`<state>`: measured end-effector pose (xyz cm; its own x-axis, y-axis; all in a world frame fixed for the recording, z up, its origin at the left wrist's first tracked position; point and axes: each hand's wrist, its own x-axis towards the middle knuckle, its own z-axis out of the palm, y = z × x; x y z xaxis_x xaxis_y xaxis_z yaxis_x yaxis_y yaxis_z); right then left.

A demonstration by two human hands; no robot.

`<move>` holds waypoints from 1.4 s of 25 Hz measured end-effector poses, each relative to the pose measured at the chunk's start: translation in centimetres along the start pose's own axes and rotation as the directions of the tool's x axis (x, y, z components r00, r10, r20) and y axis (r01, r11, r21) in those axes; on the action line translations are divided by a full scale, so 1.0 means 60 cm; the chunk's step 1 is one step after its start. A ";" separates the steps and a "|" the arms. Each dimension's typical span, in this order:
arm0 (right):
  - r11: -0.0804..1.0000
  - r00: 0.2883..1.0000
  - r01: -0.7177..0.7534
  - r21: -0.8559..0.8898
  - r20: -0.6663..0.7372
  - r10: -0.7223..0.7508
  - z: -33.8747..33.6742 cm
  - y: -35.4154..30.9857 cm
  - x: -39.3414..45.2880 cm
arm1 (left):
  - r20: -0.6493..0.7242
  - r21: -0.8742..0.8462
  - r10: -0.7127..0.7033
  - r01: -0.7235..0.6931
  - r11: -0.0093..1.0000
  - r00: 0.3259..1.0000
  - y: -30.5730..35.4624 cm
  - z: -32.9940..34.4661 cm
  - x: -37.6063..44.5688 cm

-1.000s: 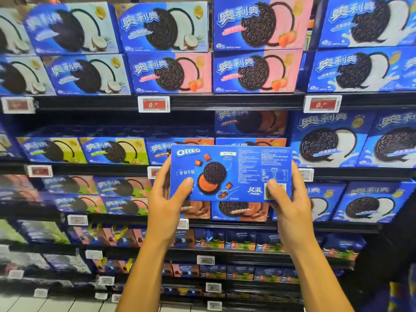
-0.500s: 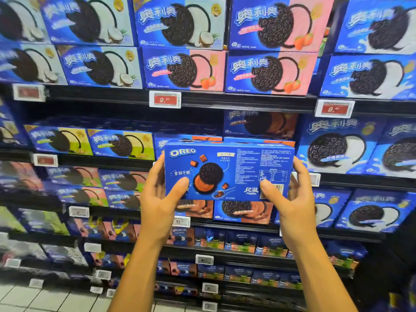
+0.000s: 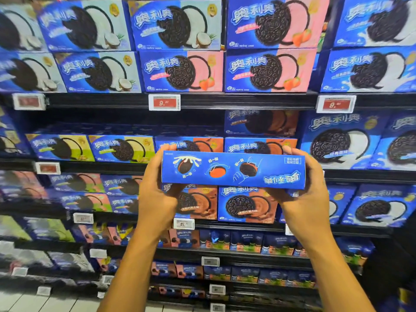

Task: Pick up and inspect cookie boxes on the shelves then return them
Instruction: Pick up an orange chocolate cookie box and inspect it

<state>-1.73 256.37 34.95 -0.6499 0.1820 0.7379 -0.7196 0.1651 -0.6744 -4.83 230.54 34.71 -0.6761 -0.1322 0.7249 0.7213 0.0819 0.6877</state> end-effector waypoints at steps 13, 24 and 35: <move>0.999 1.000 0.019 -0.041 -0.010 -0.019 0.004 -0.003 -0.001 | 0.085 -0.005 0.024 -0.024 1.000 0.996 0.002 -0.012 0.011; 0.979 0.964 -0.175 -0.106 0.186 0.192 -0.020 0.007 0.052 | 0.249 -0.044 -0.217 0.235 0.971 0.944 0.003 -0.043 0.055; 0.955 0.952 -0.296 0.020 0.083 0.294 -0.028 0.020 0.059 | 0.304 -0.196 -0.320 0.388 0.901 0.897 0.017 -0.039 0.066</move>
<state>-4.49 258.86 36.69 -0.8505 0.1416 0.5065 -0.4995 0.0842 -0.8622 -6.44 227.80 38.20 -0.8832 0.1551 0.4426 0.4171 -0.1714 0.8925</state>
